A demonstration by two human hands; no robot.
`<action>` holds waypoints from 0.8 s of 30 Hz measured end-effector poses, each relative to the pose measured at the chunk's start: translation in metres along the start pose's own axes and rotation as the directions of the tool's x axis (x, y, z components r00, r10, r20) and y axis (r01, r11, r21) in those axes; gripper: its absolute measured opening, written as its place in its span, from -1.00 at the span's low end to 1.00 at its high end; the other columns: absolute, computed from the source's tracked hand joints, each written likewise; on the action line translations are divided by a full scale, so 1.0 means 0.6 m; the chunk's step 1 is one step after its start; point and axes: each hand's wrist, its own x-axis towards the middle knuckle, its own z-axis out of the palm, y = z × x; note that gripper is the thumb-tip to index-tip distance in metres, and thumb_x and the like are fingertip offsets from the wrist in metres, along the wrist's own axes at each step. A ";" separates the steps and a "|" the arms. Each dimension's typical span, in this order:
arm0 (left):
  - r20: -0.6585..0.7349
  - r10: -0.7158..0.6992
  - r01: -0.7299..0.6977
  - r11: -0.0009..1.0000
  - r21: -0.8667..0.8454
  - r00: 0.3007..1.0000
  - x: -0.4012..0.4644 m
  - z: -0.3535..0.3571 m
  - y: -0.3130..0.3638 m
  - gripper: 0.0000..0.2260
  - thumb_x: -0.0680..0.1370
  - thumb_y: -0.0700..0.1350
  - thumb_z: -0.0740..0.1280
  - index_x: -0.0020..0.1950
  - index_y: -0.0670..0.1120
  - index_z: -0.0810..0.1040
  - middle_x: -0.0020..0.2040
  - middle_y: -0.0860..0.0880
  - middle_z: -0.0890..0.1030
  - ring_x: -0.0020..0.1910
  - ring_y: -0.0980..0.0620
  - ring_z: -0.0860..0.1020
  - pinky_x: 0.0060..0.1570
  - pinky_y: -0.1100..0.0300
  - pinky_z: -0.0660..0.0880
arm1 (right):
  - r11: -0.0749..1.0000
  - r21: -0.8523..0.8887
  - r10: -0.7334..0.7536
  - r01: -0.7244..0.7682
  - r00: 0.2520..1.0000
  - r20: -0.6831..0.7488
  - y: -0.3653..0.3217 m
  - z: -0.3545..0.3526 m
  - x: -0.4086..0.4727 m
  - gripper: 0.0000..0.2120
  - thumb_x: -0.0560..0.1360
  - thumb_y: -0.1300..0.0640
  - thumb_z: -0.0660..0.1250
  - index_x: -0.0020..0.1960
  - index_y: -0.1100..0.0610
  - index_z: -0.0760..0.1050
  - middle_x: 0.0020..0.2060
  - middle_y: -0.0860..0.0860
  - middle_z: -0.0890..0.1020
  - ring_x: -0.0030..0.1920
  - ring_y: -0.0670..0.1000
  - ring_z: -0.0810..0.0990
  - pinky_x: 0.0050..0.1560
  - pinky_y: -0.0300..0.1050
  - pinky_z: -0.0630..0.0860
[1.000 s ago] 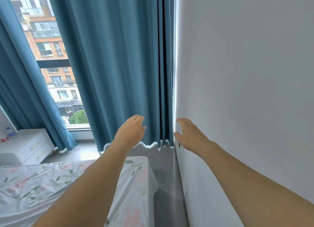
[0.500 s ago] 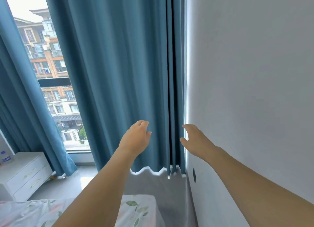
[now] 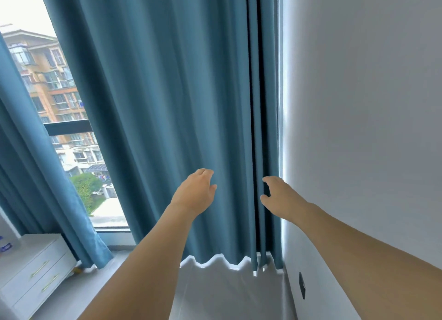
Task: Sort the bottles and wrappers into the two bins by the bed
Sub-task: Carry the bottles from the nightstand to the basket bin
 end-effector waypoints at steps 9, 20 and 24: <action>0.010 -0.005 0.005 1.000 -0.002 1.000 0.229 0.096 -0.079 -0.66 0.65 -0.03 0.14 0.41 -0.10 0.36 0.36 0.02 0.42 0.22 -0.04 0.47 0.10 0.07 0.47 | 0.999 -0.006 -0.039 0.039 0.999 -0.025 0.042 0.019 0.252 -0.46 0.61 0.11 0.16 0.54 0.14 0.11 0.52 -0.02 0.17 0.39 0.02 0.33 0.25 -0.20 0.31; -0.008 -0.118 0.117 0.989 -0.093 0.993 0.565 0.191 -0.235 -0.59 0.65 -0.05 0.14 0.49 -0.09 0.28 0.49 0.02 0.30 0.37 -0.04 0.39 0.24 0.07 0.41 | 0.997 -0.035 -0.067 0.069 0.996 0.055 0.045 0.049 0.619 -0.45 0.61 0.11 0.16 0.55 0.09 0.09 0.52 -0.06 0.14 0.46 -0.01 0.25 0.34 -0.14 0.29; -0.003 -0.182 0.181 0.980 -0.077 0.983 0.630 0.208 -0.283 -0.63 0.65 -0.05 0.15 0.46 -0.09 0.32 0.43 0.03 0.36 0.30 -0.06 0.43 0.17 0.05 0.46 | 0.991 -0.036 -0.126 0.131 0.986 0.106 0.022 0.084 0.733 -0.46 0.60 0.10 0.16 0.54 0.08 0.10 0.52 -0.06 0.15 0.40 0.02 0.35 0.32 -0.14 0.33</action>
